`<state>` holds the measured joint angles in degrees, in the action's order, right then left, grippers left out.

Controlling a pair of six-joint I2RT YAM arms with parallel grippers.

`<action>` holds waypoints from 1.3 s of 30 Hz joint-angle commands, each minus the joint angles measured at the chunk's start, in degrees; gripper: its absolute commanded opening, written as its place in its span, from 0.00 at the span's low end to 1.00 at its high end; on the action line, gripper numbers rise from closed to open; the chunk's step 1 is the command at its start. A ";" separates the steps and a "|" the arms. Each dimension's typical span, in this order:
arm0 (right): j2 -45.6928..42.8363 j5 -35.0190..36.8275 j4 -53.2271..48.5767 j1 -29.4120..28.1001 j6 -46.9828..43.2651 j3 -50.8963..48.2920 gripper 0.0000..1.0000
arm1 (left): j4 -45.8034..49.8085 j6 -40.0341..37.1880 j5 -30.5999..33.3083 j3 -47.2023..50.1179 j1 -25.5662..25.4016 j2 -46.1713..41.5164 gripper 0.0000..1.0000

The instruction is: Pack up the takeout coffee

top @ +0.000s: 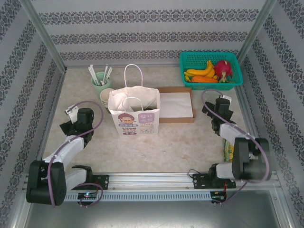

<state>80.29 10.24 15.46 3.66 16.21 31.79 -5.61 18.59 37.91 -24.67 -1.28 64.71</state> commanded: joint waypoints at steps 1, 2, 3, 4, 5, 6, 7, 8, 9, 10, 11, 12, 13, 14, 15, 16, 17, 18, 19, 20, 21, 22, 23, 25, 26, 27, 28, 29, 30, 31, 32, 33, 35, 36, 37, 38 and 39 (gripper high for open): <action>4.63 -8.75 4.97 0.49 -5.83 4.69 0.98 | -18.02 -9.77 -10.15 1.17 1.26 2.25 0.99; 5.52 -9.76 6.12 0.30 -7.46 5.09 0.98 | -20.01 -10.82 -12.07 1.48 1.28 3.55 0.99; 6.17 -10.52 6.88 0.29 -8.57 5.47 0.98 | -22.18 -11.67 -14.09 1.86 1.40 5.12 0.99; 6.73 -11.13 8.84 0.29 -9.09 5.08 0.98 | -24.20 -12.46 -15.85 2.27 1.37 6.88 0.99; 7.23 -12.56 8.67 0.45 -9.36 5.53 0.98 | -26.45 -13.50 -17.86 2.51 1.40 9.09 0.99; 7.40 -13.89 8.21 0.50 -9.91 5.88 0.98 | -27.93 -14.72 -19.43 2.06 1.37 10.84 0.99; 7.36 -15.40 9.17 0.47 -10.46 5.43 0.98 | -26.86 -15.67 -21.22 1.21 1.37 11.26 0.99; 6.88 -16.39 9.94 0.29 -11.12 4.83 0.98 | -28.79 -16.93 -22.64 1.31 1.37 11.73 0.99; 6.28 -17.00 12.00 0.25 -11.48 3.37 0.98 | -28.57 -18.41 -23.91 0.57 1.36 12.14 0.99; 5.51 -17.48 13.91 0.08 -11.72 1.86 0.98 | -28.82 -19.28 -24.63 0.33 1.38 12.91 0.99; 4.88 -17.81 16.05 0.04 -12.05 0.44 0.98 | -29.54 -20.30 -26.01 0.55 1.37 13.38 0.99; 4.41 -18.26 18.16 -0.05 -12.33 -1.02 0.98 | -29.98 -21.05 -27.44 0.84 1.37 13.41 0.99; 4.00 -18.30 19.86 -0.14 -12.48 -2.13 0.98 | -29.96 -21.18 -28.40 1.05 1.43 12.94 0.99; 3.83 -18.41 20.92 -0.17 -12.51 -2.77 0.98 | -29.91 -21.34 -29.05 1.40 1.37 12.40 0.99; 3.73 -18.64 21.63 -0.23 -12.71 -3.25 0.98 | -30.21 -21.53 -29.69 1.77 1.37 11.88 0.99; 3.86 -19.12 22.43 -0.41 -13.05 -3.60 0.98 | -31.20 -21.94 -29.95 2.24 1.37 12.08 0.99; 4.17 -19.37 23.71 -0.71 -13.50 -4.04 0.98 | -32.30 -22.03 -30.09 2.67 1.37 12.62 0.99; 4.03 -19.38 23.83 -1.05 -14.09 -4.27 0.98 | -32.09 -22.21 -30.20 2.34 1.37 12.84 0.99; 3.71 -19.99 25.24 -1.18 -14.59 -5.21 0.98 | -31.71 -22.32 -30.63 2.16 1.37 13.00 0.99; 3.68 -20.39 27.79 -1.39 -14.86 -6.67 0.98 | -31.71 -22.30 -30.45 2.13 1.37 13.09 0.99; 3.72 -20.24 31.45 -1.75 -15.59 -8.75 0.98 | -31.86 -22.24 -30.34 2.35 1.37 12.87 0.99; 4.84 -19.48 36.47 -2.33 -16.10 -10.86 0.98 | -32.53 -22.52 -30.87 2.96 1.37 12.44 0.99; 6.56 -19.38 41.24 -2.75 -16.20 -11.73 0.98 | -33.30 -22.85 -31.81 3.77 1.37 11.81 0.99; 5.80 -18.14 38.88 -2.89 -16.25 -12.52 0.98 | -34.16 -22.31 -33.59 5.09 1.37 10.45 0.99; 5.46 -14.66 35.89 -3.04 -15.18 -10.36 0.98 | -34.03 -20.75 -34.93 5.31 1.37 9.92 0.99; 6.67 -13.03 36.15 -2.85 -13.88 -9.49 0.98 | -33.80 -19.18 -36.93 5.27 1.28 9.74 0.99; 6.53 -12.93 36.42 -2.82 -13.92 -9.80 0.98 | -33.68 -18.15 -38.29 5.12 1.28 9.88 0.99; 6.12 -12.78 35.11 -2.96 -14.03 -9.42 0.98 | -33.64 -18.32 -38.45 4.84 0.79 10.26 0.99; 6.18 -12.46 35.51 -3.11 -14.22 -9.54 0.98 | -34.29 -18.75 -37.98 4.55 0.67 10.85 0.99; 6.29 -12.36 35.64 -3.12 -14.21 -9.62 0.98 | -36.14 -19.57 -37.60 4.69 0.66 11.75 0.99; 6.20 -12.35 35.39 -3.20 -14.25 -9.56 0.98 | -37.54 -19.53 -37.22 4.35 0.73 13.05 0.99; 6.19 -12.33 35.49 -3.22 -14.25 -9.55 0.98 | -37.45 -19.22 -37.83 3.41 0.76 14.43 0.99; 6.19 -12.26 35.47 -3.22 -14.26 -9.55 0.98 | -41.70 -20.18 -38.53 3.40 -0.05 18.25 0.99; 6.19 -12.26 35.51 -3.22 -14.21 -9.55 0.98 | -42.28 -20.59 -38.38 3.22 -0.45 19.66 0.99; 6.20 -12.18 35.51 -3.20 -14.27 -9.55 0.98 | -44.58 -21.28 -38.64 3.56 -0.77 21.52 0.99; 6.19 -12.17 35.51 -3.22 -14.35 -9.55 0.98 | -46.54 -21.65 -39.10 3.99 -0.92 23.16 0.99; 6.19 -12.09 35.47 -3.29 -14.29 -9.55 0.98 | -49.44 -21.52 -38.29 4.21 -0.92 25.12 0.99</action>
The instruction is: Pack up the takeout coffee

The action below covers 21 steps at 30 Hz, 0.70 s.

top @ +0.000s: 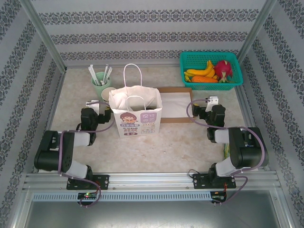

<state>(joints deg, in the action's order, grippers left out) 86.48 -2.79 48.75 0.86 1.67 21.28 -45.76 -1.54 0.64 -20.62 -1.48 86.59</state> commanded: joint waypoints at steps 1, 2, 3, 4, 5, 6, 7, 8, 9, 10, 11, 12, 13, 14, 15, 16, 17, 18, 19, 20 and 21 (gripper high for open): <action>0.01 0.94 2.22 -0.51 0.22 0.96 0.98 | -5.90 -0.10 1.62 -0.96 -0.72 3.14 0.99; 0.01 1.02 2.14 -0.51 0.24 0.96 0.98 | -2.29 1.38 3.73 -2.51 -0.60 2.50 0.99; 0.01 1.03 2.16 -0.51 0.20 0.97 0.98 | -4.86 2.14 4.57 -2.00 -0.05 3.18 0.99; 0.01 1.03 2.14 -0.51 0.23 0.96 0.98 | -3.64 3.75 8.51 -1.96 -0.04 2.79 0.99; 0.01 1.14 2.14 -0.53 0.21 1.00 0.98 | -4.65 4.65 10.59 -1.66 -0.06 2.71 0.99; 0.02 1.20 2.14 -0.60 0.15 0.99 0.98 | -4.76 4.52 10.86 -1.68 -0.19 2.94 0.99; 0.01 1.53 2.14 -0.61 0.10 0.96 0.98 | -4.04 4.68 10.85 -1.87 -0.19 2.66 0.99; 0.01 1.79 2.14 -0.81 0.02 0.96 0.98 | -4.72 4.57 10.88 -1.72 -0.19 2.91 0.99; 0.03 2.32 2.14 -0.91 -0.03 0.96 0.98 | -3.91 4.74 10.87 -1.87 -0.19 2.68 0.99; 0.01 2.61 2.14 -1.03 -0.11 1.00 0.98 | -4.46 4.68 10.88 -1.79 -0.19 2.79 0.99; 0.01 2.86 2.14 -1.17 -0.22 0.92 0.98 | -4.31 4.62 10.90 -1.70 -0.19 2.76 0.99; 0.01 3.07 2.11 -1.21 -0.19 0.96 0.98 | -4.47 4.66 10.92 -1.70 -0.19 2.68 0.99; 0.01 3.09 2.08 -1.28 -0.27 0.97 0.98 | -4.58 4.64 10.87 -1.61 -0.19 2.75 0.99; 0.01 3.18 2.09 -1.26 -0.25 1.04 0.98 | -4.43 4.61 10.70 -1.68 -0.19 2.69 0.99; 0.01 3.22 2.05 -1.26 -0.19 1.00 0.98 | -4.59 4.51 10.67 -1.62 -0.15 2.72 0.99; 0.01 3.18 2.05 -1.30 -0.24 1.05 0.98 | -4.38 4.33 10.18 -1.69 -0.19 2.66 0.99; 0.01 3.18 2.05 -1.30 -0.26 1.05 0.98 | -4.28 3.98 9.44 -1.78 -0.19 2.72 0.99; 0.01 3.22 2.05 -1.30 -0.20 1.04 0.98 | -4.02 3.83 8.90 -1.88 -0.19 2.78 0.99; 0.01 3.22 2.05 -1.28 -0.31 1.05 0.98 | -3.98 3.83 8.76 -1.96 -0.11 2.71 0.99; 0.05 3.23 2.05 -1.30 -0.19 1.05 0.98 | -3.78 3.83 8.68 -2.01 -0.08 2.74 0.99; 0.01 3.14 2.05 -1.30 -0.25 1.05 0.98 | -3.59 3.91 8.59 -2.14 -0.11 2.76 0.99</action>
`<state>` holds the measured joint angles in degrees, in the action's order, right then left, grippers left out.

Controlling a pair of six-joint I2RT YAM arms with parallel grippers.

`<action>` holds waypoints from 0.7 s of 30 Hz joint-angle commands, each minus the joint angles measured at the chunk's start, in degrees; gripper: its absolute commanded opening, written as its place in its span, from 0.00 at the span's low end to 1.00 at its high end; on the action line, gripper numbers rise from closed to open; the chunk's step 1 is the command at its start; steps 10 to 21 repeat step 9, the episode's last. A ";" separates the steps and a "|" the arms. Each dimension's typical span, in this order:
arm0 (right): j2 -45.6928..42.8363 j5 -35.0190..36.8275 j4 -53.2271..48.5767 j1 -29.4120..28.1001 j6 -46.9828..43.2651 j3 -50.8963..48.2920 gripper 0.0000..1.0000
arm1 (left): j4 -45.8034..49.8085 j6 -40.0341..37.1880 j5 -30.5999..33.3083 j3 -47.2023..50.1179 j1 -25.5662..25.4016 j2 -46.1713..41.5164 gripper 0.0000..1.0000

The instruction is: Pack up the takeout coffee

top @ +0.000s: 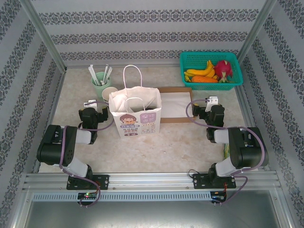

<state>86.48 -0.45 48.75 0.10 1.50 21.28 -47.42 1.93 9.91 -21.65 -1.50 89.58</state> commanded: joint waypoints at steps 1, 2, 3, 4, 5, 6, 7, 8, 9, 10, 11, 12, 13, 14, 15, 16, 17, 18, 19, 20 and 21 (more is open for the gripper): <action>0.02 0.83 2.05 -0.54 -0.04 1.02 0.98 | -1.76 0.59 -1.13 -1.28 0.21 -0.13 0.99; 0.01 0.85 2.05 -0.47 -0.08 1.00 0.98 | -1.67 0.70 -1.37 -1.29 0.34 -0.19 0.99; 0.01 0.88 2.05 -0.54 -0.05 1.05 0.98 | -1.72 0.70 -1.39 -1.29 0.35 -0.15 0.99; 0.05 0.92 2.05 -0.49 -0.09 1.05 0.98 | -1.65 0.70 -1.36 -1.29 0.40 -0.16 0.99; 0.01 0.93 2.05 -0.53 -0.09 1.04 0.98 | -1.76 0.63 -1.34 -1.21 0.36 -0.18 0.99; 0.03 0.97 2.05 -0.53 -0.12 1.05 0.98 | -1.88 0.61 -1.39 -1.20 0.35 -0.16 0.99; 0.05 0.90 2.05 -0.54 -0.07 1.05 0.98 | -2.13 0.53 -1.47 -1.03 0.36 -0.23 0.99; 0.01 0.90 2.05 -0.54 -0.06 1.05 0.98 | -2.15 0.46 -1.54 -1.03 0.33 -0.20 0.99; 0.01 0.89 2.05 -0.53 -0.06 1.02 0.98 | -2.23 0.47 -1.64 -0.98 0.35 -0.20 0.99; 0.01 0.89 2.05 -0.53 -0.06 1.02 0.98 | -2.23 0.47 -1.64 -0.98 0.35 -0.20 0.99; 0.01 0.89 2.05 -0.53 -0.06 1.02 0.98 | -2.23 0.47 -1.64 -0.98 0.35 -0.20 0.99; 0.01 0.89 2.05 -0.53 -0.06 1.02 0.98 | -2.23 0.47 -1.64 -0.98 0.35 -0.20 0.99; 0.01 0.89 2.05 -0.53 -0.06 1.02 0.98 | -2.23 0.47 -1.64 -0.98 0.35 -0.20 0.99; 0.01 0.89 2.05 -0.53 -0.06 1.02 0.98 | -2.23 0.47 -1.64 -0.98 0.35 -0.20 0.99; 0.01 0.89 2.05 -0.53 -0.06 1.02 0.98 | -2.23 0.47 -1.64 -0.98 0.35 -0.20 0.99; 0.01 0.89 2.05 -0.53 -0.06 1.02 0.98 | -2.23 0.47 -1.64 -0.98 0.35 -0.20 0.99; 0.01 0.89 2.05 -0.53 -0.06 1.02 0.98 | -2.23 0.47 -1.64 -0.98 0.35 -0.20 0.99; 0.01 0.89 2.05 -0.53 -0.06 1.02 0.98 | -2.23 0.47 -1.64 -0.98 0.35 -0.20 0.99; 0.01 0.89 2.05 -0.53 -0.06 1.02 0.98 | -2.23 0.47 -1.64 -0.98 0.35 -0.20 0.99; 0.01 0.89 2.05 -0.53 -0.06 1.02 0.98 | -2.23 0.47 -1.64 -0.98 0.35 -0.20 0.99; 0.01 0.89 2.05 -0.53 -0.06 1.02 0.98 | -2.23 0.47 -1.64 -0.98 0.35 -0.20 0.99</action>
